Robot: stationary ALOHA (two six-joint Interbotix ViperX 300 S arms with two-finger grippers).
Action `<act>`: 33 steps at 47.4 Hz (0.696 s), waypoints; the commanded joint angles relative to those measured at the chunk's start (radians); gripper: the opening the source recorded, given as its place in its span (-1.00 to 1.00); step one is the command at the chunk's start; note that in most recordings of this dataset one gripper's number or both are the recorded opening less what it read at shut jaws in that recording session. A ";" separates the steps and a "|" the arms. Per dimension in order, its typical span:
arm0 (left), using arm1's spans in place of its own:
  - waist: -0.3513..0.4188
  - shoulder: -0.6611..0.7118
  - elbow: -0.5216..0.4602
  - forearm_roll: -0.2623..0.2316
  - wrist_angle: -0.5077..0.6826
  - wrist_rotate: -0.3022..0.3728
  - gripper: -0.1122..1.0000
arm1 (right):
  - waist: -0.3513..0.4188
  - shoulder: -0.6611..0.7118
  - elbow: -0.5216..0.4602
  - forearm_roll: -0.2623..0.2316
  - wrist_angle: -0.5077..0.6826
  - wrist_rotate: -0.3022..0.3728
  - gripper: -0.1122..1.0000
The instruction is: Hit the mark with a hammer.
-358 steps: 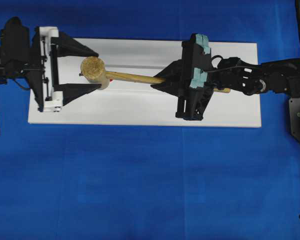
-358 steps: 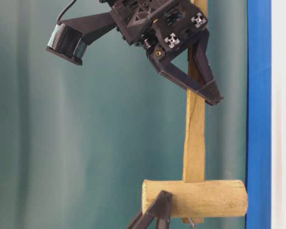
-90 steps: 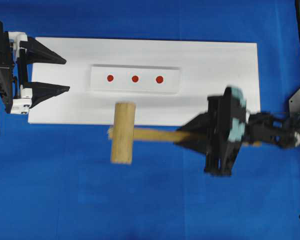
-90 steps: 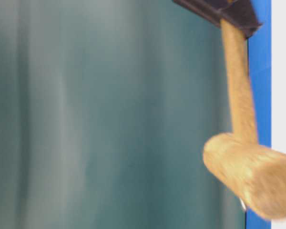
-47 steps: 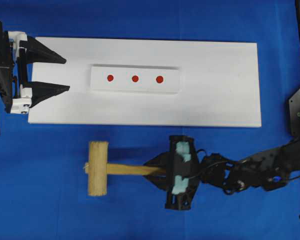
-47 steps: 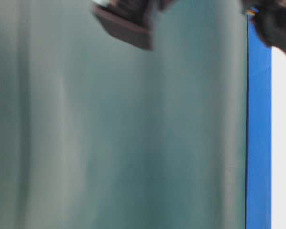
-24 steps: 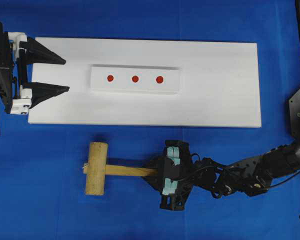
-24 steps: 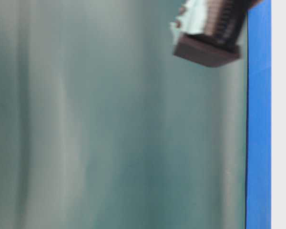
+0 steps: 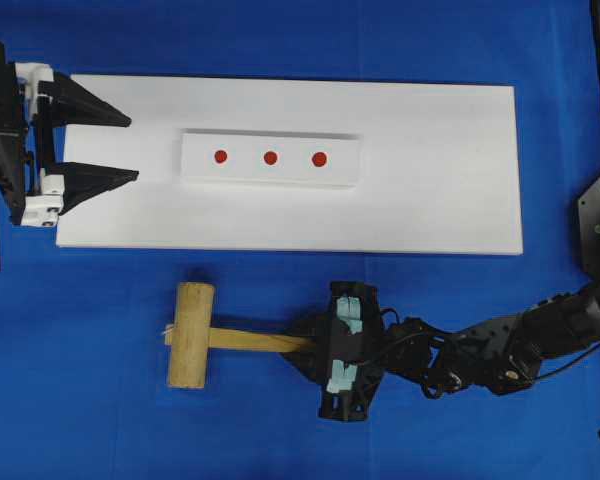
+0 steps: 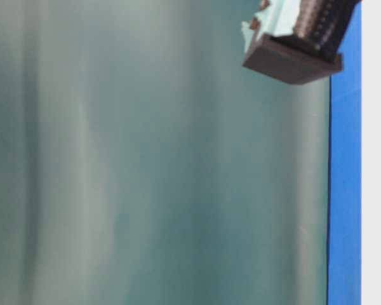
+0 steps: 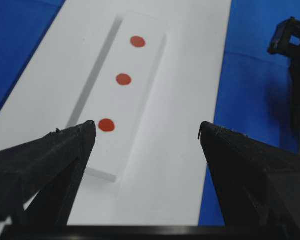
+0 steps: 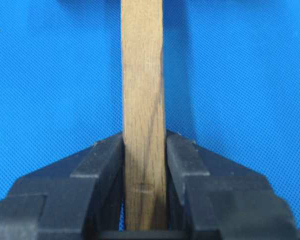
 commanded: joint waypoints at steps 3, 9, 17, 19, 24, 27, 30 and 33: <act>0.003 -0.002 -0.009 0.003 -0.008 0.002 0.67 | -0.008 -0.008 -0.005 0.003 0.012 0.002 -0.50; 0.003 -0.002 -0.009 0.003 -0.008 0.000 0.67 | -0.008 -0.020 -0.003 0.002 0.012 0.000 -0.02; 0.003 -0.002 -0.009 0.003 -0.008 0.000 0.67 | -0.008 -0.074 0.023 0.003 0.011 -0.012 0.75; 0.003 -0.002 -0.009 0.003 -0.008 0.000 0.67 | -0.008 -0.097 0.034 0.002 0.011 -0.017 0.81; 0.003 -0.002 -0.009 0.003 -0.008 -0.002 0.67 | -0.009 -0.173 0.066 0.003 0.014 -0.040 0.72; 0.003 -0.002 -0.009 0.003 -0.008 -0.002 0.67 | -0.009 -0.219 0.084 0.003 0.014 -0.057 0.68; 0.003 -0.002 -0.009 0.003 -0.008 -0.002 0.67 | -0.009 -0.268 0.106 0.003 0.014 -0.078 0.68; 0.003 -0.002 -0.009 0.003 -0.008 -0.002 0.67 | -0.011 -0.322 0.129 0.003 0.021 -0.106 0.68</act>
